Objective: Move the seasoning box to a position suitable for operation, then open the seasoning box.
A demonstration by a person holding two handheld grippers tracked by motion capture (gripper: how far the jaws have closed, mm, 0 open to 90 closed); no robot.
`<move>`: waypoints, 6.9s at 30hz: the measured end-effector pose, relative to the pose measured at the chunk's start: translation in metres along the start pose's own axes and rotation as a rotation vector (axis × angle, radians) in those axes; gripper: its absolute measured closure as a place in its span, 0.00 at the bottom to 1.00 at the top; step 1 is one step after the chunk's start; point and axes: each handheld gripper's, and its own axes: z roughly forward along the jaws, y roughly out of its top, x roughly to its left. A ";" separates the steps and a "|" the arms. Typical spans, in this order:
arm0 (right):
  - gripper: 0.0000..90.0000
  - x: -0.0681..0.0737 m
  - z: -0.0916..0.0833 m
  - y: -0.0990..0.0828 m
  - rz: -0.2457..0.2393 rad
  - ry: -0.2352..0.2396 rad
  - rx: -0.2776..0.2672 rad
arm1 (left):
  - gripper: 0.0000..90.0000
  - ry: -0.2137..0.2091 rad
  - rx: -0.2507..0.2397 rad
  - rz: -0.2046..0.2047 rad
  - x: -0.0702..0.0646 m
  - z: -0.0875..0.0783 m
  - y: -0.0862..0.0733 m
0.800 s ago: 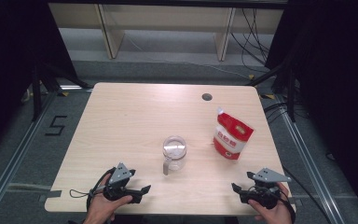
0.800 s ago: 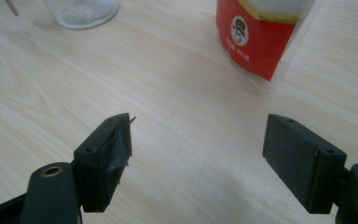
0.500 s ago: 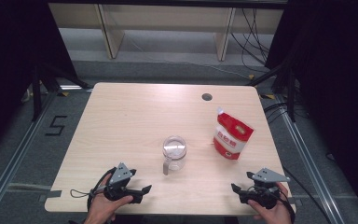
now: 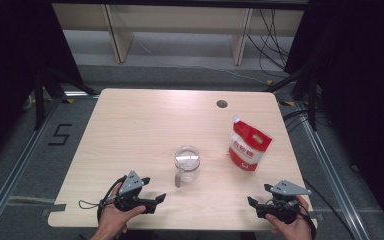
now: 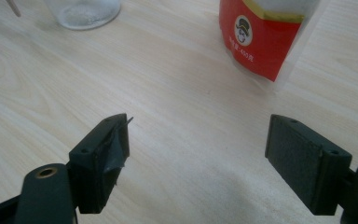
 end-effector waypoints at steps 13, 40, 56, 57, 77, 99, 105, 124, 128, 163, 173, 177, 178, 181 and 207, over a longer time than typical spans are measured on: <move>0.24 0.000 -0.003 0.000 0.054 -0.024 -0.014 | 0.29 -0.028 -0.037 0.005 -0.011 0.015 0.016; 0.24 0.000 -0.001 0.000 0.008 -0.024 -0.023 | 0.57 0.006 -0.068 0.046 -0.022 0.040 0.035; 0.25 0.001 0.000 0.001 -0.002 -0.017 -0.024 | 0.76 0.008 -0.066 0.108 -0.028 0.041 0.034; 0.25 0.001 0.000 0.001 -0.002 -0.017 -0.024 | 0.77 0.004 -0.067 0.118 -0.027 0.041 0.034; 0.25 0.004 -0.002 0.001 0.016 -0.015 -0.021 | 0.80 0.094 -0.053 0.128 -0.003 0.026 0.031; 0.25 0.004 0.000 0.001 0.001 -0.008 -0.020 | 0.81 -0.002 -0.042 0.213 0.005 0.030 0.041; 0.25 0.002 0.001 0.001 -0.026 -0.015 -0.031 | 0.81 -0.055 -0.043 0.218 0.001 0.030 0.040; 0.25 0.003 0.001 0.001 -0.020 0.002 -0.027 | 0.81 -0.238 -0.043 0.289 -0.015 0.034 0.038; 0.25 0.003 0.001 0.001 -0.021 0.000 -0.026 | 0.81 -0.244 -0.034 0.312 -0.012 0.034 0.039; 0.25 -0.001 0.003 0.000 -0.030 0.014 -0.032 | 0.58 -0.208 -0.011 0.235 -0.008 0.025 0.039; 0.25 -0.001 0.005 0.001 -0.036 0.010 -0.036 | 0.34 -0.183 -0.018 0.177 -0.007 0.013 0.039; 0.25 0.001 0.006 0.001 -0.007 0.009 -0.022 | 0.28 -0.174 -0.045 0.107 -0.007 0.006 0.041; 0.25 0.002 0.005 0.001 -0.004 0.019 -0.020 | 0.27 -0.178 -0.055 0.099 -0.007 0.006 0.042; 0.25 0.001 0.006 0.001 -0.027 0.021 -0.026 | 0.27 -0.183 -0.071 0.086 -0.006 0.003 0.045; 0.23 0.004 0.008 0.003 -0.040 0.040 -0.048 | 0.83 -0.186 -0.170 0.100 -0.015 0.006 0.065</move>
